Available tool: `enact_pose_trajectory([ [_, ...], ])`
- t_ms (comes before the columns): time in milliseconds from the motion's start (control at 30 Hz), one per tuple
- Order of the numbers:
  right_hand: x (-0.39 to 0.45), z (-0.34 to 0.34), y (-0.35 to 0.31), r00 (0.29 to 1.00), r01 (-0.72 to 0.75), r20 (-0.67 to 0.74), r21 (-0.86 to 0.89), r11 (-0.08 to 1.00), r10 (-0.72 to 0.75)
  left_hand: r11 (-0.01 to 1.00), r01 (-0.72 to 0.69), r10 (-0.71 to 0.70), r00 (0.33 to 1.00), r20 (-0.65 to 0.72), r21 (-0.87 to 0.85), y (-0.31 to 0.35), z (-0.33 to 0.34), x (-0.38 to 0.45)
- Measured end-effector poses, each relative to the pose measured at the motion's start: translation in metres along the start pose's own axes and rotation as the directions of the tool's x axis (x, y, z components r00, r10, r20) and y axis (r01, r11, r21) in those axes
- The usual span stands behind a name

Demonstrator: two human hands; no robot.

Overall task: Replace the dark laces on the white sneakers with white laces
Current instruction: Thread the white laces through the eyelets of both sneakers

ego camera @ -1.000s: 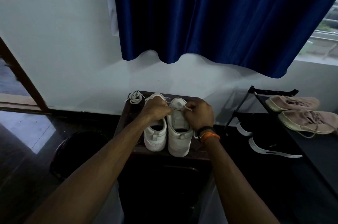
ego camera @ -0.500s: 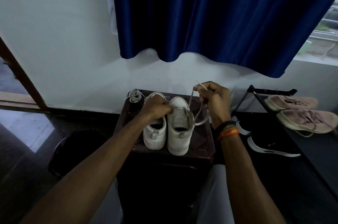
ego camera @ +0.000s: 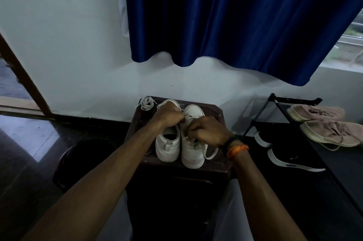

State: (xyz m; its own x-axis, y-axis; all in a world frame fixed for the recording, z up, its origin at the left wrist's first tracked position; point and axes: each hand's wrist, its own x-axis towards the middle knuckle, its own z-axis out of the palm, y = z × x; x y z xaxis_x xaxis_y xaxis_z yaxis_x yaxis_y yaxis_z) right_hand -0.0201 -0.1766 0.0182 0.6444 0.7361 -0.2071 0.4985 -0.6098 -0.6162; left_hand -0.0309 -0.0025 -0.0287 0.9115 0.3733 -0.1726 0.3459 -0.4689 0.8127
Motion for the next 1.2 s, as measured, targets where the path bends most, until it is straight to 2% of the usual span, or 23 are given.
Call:
enact_pose_trajectory([
  [133, -0.008, -0.01, 0.002, 0.999, -0.053, -0.006, 0.018, 0.998, 0.053, 1.0, 0.009, -0.009, 1.0, -0.008, -0.002, -0.002, 0.002, 0.004],
  [200, -0.008, -0.015, 0.005, 0.991, -0.055, -0.118, -0.003, 0.998, 0.054, 1.0, 0.011, -0.011, 1.0, 0.002, -0.013, -0.003, 0.002, 0.004],
  [300, -0.004, -0.022, 0.014, 0.949, -0.072, -0.301, 0.075, 0.995, 0.091, 1.0, -0.003, 0.003, 1.0, 0.013, -0.016, -0.003, 0.0, 0.002],
  [467, 0.012, -0.028, 0.036, 0.805, -0.107, -0.573, 0.111, 0.988, 0.152, 1.0, 0.007, -0.007, 0.999, 0.045, 0.006, -0.001, -0.002, 0.0],
  [700, 0.027, -0.014, 0.047, 0.804, -0.141, -0.568, 0.106, 0.984, 0.176, 0.996, -0.053, 0.05, 0.998, 0.049, 0.068, 0.002, -0.003, -0.002],
  [833, 0.023, -0.006, 0.049, 0.825, -0.061, -0.551, 0.139, 0.988, 0.128, 0.99, -0.067, 0.062, 0.997, 0.037, 0.128, 0.0, 0.0, 0.001],
  [1033, 0.027, 0.007, 0.045, 0.818, -0.011, -0.572, 0.104, 0.994, 0.069, 0.991, -0.124, 0.123, 0.992, 0.023, 0.045, -0.001, -0.007, 0.008],
  [1133, 0.027, 0.012, 0.048, 0.804, 0.02, -0.587, 0.185, 0.983, 0.094, 0.924, -0.224, 0.2, 0.974, 0.109, 0.311, -0.005, -0.012, 0.012],
  [1200, 0.025, 0.013, 0.053, 0.776, 0.062, -0.603, 0.363, 0.93, 0.184, 0.853, -0.22, 0.175, 0.975, 0.138, 0.474, -0.007, -0.011, 0.013],
])
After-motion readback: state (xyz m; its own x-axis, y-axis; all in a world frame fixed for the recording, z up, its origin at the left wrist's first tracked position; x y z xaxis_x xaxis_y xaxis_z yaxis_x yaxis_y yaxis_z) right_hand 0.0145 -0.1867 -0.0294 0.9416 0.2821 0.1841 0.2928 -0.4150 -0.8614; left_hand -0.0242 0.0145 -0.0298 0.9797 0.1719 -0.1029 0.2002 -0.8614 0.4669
